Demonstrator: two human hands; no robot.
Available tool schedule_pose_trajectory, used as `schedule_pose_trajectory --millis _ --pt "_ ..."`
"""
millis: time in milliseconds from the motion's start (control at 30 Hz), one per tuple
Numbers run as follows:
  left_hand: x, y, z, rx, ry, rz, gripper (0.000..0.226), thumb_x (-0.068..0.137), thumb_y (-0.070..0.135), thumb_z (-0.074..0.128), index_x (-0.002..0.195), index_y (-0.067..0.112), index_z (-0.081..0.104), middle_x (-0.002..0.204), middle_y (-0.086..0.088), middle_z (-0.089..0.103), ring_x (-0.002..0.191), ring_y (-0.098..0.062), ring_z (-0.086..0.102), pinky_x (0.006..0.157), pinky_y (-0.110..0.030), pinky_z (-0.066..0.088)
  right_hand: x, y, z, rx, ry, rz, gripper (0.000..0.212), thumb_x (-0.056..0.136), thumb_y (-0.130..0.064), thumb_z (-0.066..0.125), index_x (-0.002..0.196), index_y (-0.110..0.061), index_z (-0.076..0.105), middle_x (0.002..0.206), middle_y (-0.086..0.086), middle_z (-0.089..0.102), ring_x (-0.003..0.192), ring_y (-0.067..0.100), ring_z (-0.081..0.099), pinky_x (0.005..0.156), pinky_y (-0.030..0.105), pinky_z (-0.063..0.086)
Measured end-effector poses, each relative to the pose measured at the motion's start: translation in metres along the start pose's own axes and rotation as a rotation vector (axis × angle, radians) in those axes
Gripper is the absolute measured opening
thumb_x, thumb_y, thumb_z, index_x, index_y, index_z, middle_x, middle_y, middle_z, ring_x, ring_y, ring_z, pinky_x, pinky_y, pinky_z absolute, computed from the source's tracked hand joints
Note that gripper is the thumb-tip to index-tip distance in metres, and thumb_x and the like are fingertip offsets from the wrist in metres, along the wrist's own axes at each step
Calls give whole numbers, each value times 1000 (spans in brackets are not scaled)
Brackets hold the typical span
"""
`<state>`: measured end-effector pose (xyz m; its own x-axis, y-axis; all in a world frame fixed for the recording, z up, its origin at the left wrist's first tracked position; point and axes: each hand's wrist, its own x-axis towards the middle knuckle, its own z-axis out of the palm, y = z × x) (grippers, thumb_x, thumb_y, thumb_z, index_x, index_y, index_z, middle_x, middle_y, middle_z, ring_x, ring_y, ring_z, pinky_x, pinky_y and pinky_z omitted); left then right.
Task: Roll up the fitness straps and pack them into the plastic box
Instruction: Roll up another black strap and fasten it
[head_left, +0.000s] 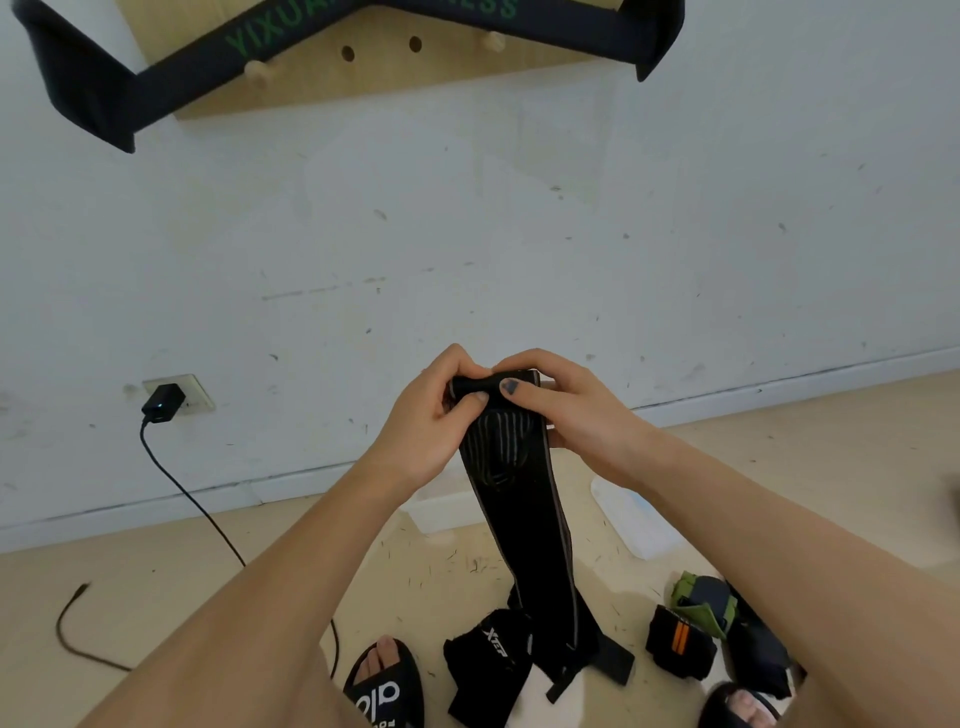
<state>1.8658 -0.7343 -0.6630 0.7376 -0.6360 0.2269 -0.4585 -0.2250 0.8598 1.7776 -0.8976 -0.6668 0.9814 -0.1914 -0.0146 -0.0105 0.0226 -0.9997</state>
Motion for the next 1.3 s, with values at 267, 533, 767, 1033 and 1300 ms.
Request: schedule_pose_trajectory --millis 267,533,767,1033,1300 --pt "0 6 2 -147 4 -64 11 96 1 62 94 12 61 78 2 60 73 -6 56 68 -16 46 2 1 4 41 47 -7 11 100 -12 66 110 -12 69 86 11 66 76 19 68 69 28 54" --pt "1 7 2 -351 -66 -169 16 90 29 54 102 35 62 97 2 64 96 -17 62 87 -38 47 5 -1 2 102 57 -15 20 97 -12 69 117 -12 68 96 13 67 86 22 69 74 30 56" --pt "1 4 -2 -303 -19 -134 30 100 2 52 95 31 60 90 3 61 86 -9 61 80 -27 47 3 -2 2 26 34 16 25 103 -26 63 116 -5 65 91 5 73 83 17 72 69 25 56" --pt "0 6 -3 -238 -37 -127 24 102 9 53 105 30 63 106 -6 67 106 -25 66 97 -47 54 2 -3 0 92 -12 46 24 103 -28 62 120 -10 65 97 6 74 90 18 72 73 27 56" --pt "1 4 3 -319 -29 -150 30 100 2 49 104 31 58 101 -5 68 95 -17 66 89 -34 53 5 -2 3 103 58 -35 19 102 -18 64 118 -8 67 99 16 70 89 22 69 72 27 56"
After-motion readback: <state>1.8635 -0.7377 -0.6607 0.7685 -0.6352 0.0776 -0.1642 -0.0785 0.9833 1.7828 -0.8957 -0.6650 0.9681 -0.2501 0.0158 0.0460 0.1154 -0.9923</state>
